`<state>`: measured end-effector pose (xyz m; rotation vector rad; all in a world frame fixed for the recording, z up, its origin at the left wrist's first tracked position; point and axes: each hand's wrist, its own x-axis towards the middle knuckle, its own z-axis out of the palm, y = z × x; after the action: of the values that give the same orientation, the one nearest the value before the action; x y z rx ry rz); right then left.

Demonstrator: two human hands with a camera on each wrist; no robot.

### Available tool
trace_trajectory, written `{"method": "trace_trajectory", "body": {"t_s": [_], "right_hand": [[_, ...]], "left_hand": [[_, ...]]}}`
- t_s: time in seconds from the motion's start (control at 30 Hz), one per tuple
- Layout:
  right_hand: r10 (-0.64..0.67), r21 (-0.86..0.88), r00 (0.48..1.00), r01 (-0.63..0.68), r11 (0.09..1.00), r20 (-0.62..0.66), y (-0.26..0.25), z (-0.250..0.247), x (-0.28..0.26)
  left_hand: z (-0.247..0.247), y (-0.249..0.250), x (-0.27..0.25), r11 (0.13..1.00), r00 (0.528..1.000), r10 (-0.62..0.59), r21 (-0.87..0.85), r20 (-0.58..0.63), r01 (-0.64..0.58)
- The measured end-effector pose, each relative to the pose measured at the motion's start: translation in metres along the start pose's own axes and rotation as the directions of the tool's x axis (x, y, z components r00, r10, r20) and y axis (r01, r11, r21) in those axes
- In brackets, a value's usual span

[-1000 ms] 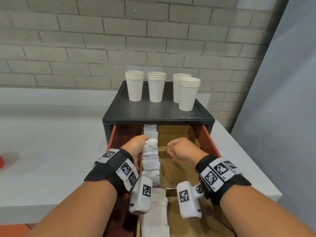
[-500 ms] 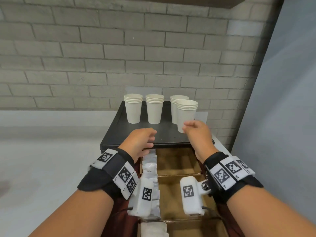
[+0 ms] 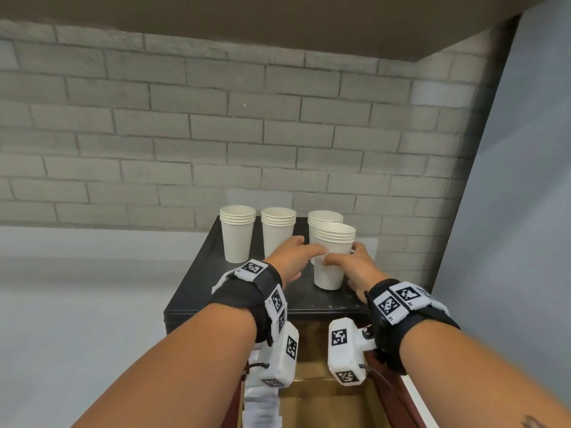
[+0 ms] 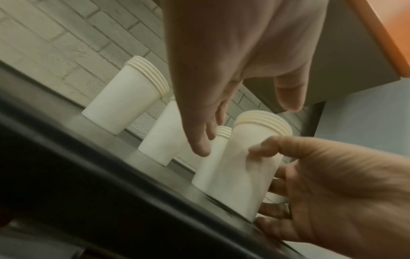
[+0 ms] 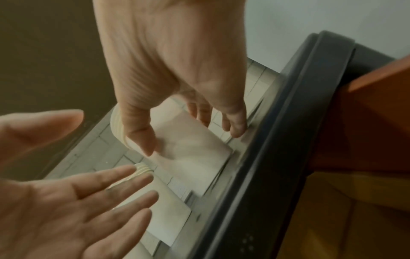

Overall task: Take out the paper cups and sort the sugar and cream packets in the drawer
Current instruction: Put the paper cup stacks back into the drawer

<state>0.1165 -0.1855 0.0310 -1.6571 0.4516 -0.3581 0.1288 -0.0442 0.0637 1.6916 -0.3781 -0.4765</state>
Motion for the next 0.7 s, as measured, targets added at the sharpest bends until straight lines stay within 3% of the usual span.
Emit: {"method": "trace_trajectory", "body": {"t_s": [0.13,0.23,0.37,0.43,0.57,0.7], "right_hand": [[0.011,0.039,0.975,-0.02,0.999,0.222,-0.003,-0.002,-0.005],[-0.019,0.117,0.938,-0.023,0.993,0.345,-0.006,-0.008,0.0],[-0.017,0.115,0.994,0.004,0.993,0.107,-0.014,-0.012,0.031],[0.041,0.119,0.997,-0.048,0.992,0.063,-0.02,-0.011,0.049],[0.163,0.015,0.979,-0.166,0.986,0.121,-0.025,-0.012,0.077],[0.179,-0.141,0.955,-0.149,0.979,0.235,-0.03,-0.012,0.087]], "left_hand": [[0.006,-0.003,0.007,0.989,0.989,0.14,-0.049,0.038,-0.138],[0.004,-0.008,0.015,0.968,0.969,0.223,-0.094,-0.107,-0.233],[-0.008,-0.005,0.023,0.951,0.948,0.23,-0.157,-0.221,-0.268],[-0.015,0.0,0.025,0.943,0.944,0.235,-0.18,-0.233,-0.279],[-0.026,0.007,0.031,0.944,0.952,0.222,-0.2,-0.209,-0.264],[-0.035,0.004,0.038,0.935,0.961,0.226,-0.239,-0.162,-0.261]]}}
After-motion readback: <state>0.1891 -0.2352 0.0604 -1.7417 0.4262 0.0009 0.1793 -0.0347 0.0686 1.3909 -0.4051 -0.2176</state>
